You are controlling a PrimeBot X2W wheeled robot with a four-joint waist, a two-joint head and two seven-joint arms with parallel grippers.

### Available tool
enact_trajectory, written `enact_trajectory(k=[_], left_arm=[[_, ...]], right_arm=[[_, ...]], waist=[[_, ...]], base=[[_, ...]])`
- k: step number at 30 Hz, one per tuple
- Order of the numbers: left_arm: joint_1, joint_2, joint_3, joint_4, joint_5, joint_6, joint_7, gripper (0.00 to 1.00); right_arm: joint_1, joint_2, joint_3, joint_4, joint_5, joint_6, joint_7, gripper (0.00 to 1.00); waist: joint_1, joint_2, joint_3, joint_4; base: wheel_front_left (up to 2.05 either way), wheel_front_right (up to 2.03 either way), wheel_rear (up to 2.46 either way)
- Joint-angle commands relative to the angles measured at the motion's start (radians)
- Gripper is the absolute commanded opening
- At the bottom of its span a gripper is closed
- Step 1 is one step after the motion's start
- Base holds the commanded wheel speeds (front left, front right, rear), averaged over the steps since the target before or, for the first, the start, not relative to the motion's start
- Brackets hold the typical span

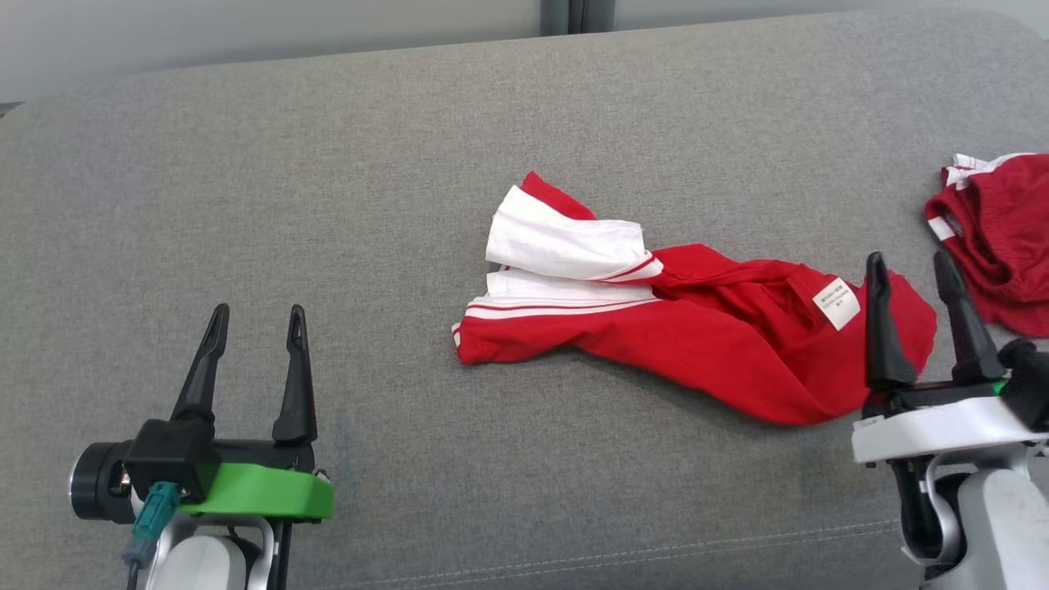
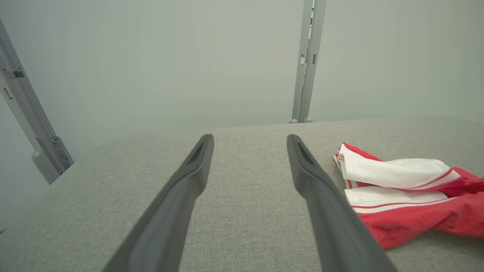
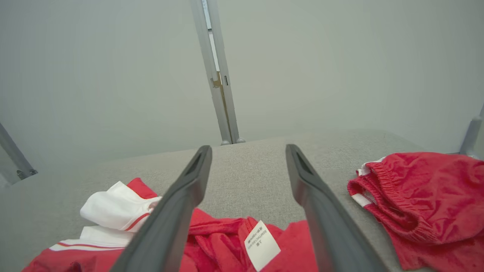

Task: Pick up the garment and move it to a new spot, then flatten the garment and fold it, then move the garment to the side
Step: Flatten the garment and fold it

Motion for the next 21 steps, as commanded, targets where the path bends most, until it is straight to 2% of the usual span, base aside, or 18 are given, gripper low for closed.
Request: enact_trajectory(k=[1,8,15,21], left_arm=[[0.007,0.007,0.002,-0.002,0.002,0.005,0.000,1.00],[0.026,0.011,-0.010,0.002,-0.002,0.007,0.003,1.00],[0.051,0.016,-0.019,0.008,-0.005,0.010,0.009,1.00],[0.078,0.022,-0.028,0.011,-0.008,0.013,0.018,1.00]], right_arm=[[0.014,-0.005,0.007,-0.004,-0.006,-0.001,0.005,1.00],[0.060,-0.011,0.125,-0.042,-0.059,-0.001,0.058,1.00],[0.131,0.000,0.150,-0.059,-0.095,-0.001,0.095,1.00],[0.177,0.020,0.128,-0.081,-0.102,-0.001,0.115,1.00]], waist=[[0.0000,-0.0001,-0.007,0.001],[0.0000,-0.0001,-0.037,0.007],[0.0000,-0.0001,-0.071,0.010],[0.0000,-0.0001,-0.105,0.010]], base=[[0.00,0.00,0.00],[0.00,0.00,0.00],[0.00,0.00,0.00],[0.00,0.00,0.00]])
